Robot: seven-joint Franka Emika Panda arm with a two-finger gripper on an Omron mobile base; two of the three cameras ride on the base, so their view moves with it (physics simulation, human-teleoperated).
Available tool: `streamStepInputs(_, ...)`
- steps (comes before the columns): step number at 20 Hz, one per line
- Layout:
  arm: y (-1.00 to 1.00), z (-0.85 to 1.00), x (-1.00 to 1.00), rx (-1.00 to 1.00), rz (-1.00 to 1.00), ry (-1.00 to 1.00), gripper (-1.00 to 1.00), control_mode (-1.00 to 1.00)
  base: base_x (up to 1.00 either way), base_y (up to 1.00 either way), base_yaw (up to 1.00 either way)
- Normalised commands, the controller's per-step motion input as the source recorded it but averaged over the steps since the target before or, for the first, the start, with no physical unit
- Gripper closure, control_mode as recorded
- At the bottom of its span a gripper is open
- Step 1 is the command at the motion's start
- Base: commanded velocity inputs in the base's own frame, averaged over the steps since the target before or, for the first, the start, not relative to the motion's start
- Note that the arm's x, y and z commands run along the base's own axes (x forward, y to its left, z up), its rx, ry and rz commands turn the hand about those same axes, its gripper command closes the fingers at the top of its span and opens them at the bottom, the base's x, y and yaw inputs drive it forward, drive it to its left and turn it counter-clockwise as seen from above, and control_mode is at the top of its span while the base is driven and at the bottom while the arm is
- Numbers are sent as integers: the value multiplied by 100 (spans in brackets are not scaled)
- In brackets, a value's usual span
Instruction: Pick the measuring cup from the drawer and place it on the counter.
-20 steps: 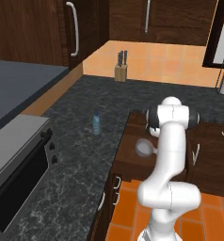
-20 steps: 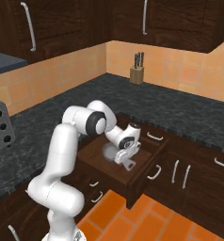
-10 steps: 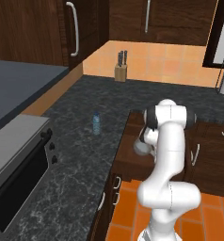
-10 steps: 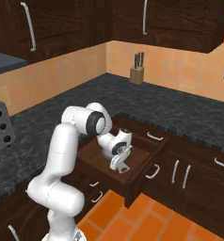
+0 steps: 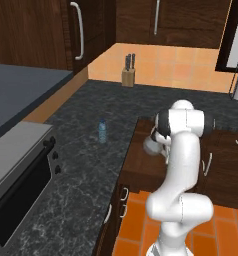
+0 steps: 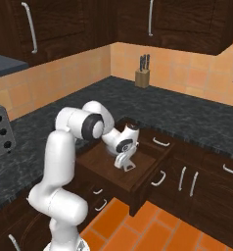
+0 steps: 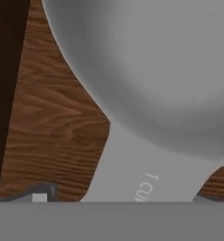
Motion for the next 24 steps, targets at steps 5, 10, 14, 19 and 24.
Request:
streamStepInputs(5, -29, 100, 1, 11, 0, 0, 100, -100, 0, 0, 0)
streamStepInputs(10, -7, 100, 3, 7, 0, 0, 100, -100, 0, 0, 0)
streamStepInputs(14, 74, 100, 40, 0, 0, 0, 100, -100, 0, 0, 0)
streamStepInputs(19, 99, 24, 89, 0, -7, 0, 100, -100, 0, 0, 0)
streamStepInputs(24, 58, -14, 100, -1, -6, 0, 100, -100, 0, 0, 0)
